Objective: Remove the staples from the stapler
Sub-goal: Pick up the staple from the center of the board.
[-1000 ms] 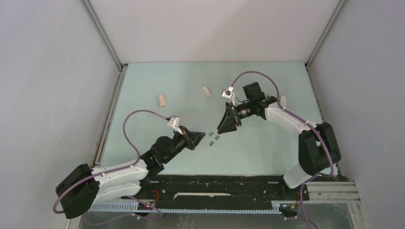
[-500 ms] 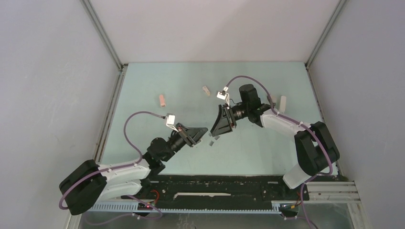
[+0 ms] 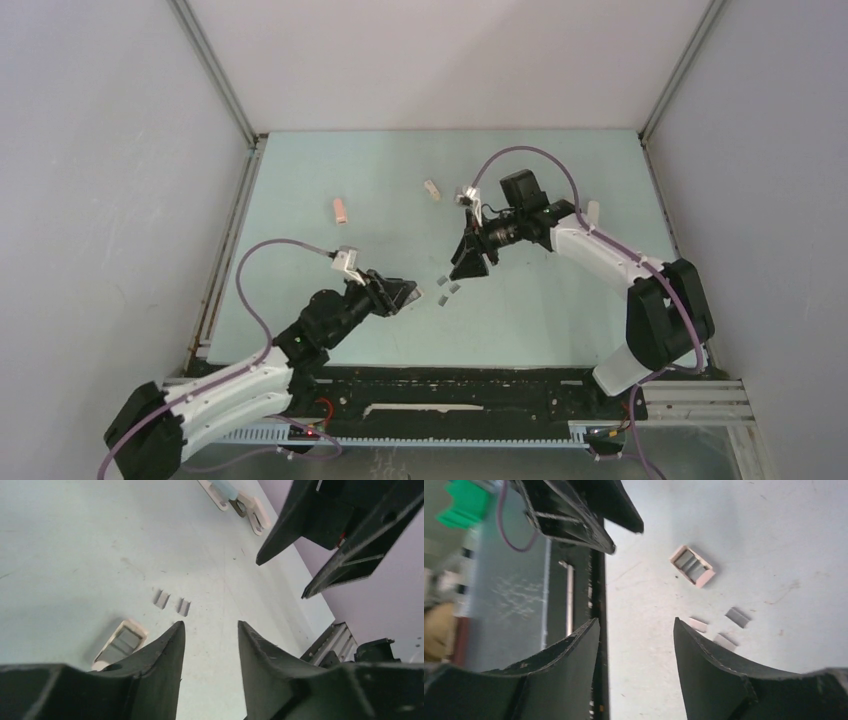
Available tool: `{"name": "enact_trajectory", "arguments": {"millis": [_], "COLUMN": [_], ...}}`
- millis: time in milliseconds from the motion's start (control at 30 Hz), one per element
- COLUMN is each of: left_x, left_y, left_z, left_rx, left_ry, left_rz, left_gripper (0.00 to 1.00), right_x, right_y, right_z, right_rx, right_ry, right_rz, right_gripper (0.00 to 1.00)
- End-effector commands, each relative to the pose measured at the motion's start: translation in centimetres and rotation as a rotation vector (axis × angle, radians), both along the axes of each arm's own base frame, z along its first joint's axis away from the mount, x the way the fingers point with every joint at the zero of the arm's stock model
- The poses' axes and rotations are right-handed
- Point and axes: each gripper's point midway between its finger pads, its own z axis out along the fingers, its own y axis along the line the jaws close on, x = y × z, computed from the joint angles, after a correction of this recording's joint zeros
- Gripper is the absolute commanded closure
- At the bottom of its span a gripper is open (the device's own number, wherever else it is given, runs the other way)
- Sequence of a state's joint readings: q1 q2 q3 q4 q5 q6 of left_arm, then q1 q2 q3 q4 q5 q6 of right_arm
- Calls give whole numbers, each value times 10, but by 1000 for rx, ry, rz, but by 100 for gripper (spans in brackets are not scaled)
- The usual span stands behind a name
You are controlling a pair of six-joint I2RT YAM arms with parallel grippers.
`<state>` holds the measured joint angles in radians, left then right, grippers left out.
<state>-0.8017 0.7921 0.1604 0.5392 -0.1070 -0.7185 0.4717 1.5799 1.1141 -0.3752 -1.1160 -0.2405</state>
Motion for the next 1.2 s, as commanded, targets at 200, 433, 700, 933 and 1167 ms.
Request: {"name": "enact_trajectory", "arguments": {"millis": [200, 433, 700, 933, 1167], "left_x": [-7, -7, -4, -1, -3], "left_y": [58, 63, 74, 100, 110], "left_z": [-9, -20, -20, -20, -17], "left_rx": [242, 248, 250, 240, 214], "left_ry": [-82, -76, -96, -105, -119], "left_rz": [123, 143, 200, 322, 361], "left_gripper": [1, 0, 0, 0, 0], "right_x": [-54, -41, -28, -17, -15], "right_y": [-13, -15, -3, 13, 25], "right_z": [-43, -66, -92, -99, -118], "right_rx": [-168, -238, -355, -406, -488], "right_ry": [-699, -909, -888, -903, -854], "right_rz": [572, 758, 835, 871, 935], "right_gripper": [25, 18, 23, 26, 40]}}
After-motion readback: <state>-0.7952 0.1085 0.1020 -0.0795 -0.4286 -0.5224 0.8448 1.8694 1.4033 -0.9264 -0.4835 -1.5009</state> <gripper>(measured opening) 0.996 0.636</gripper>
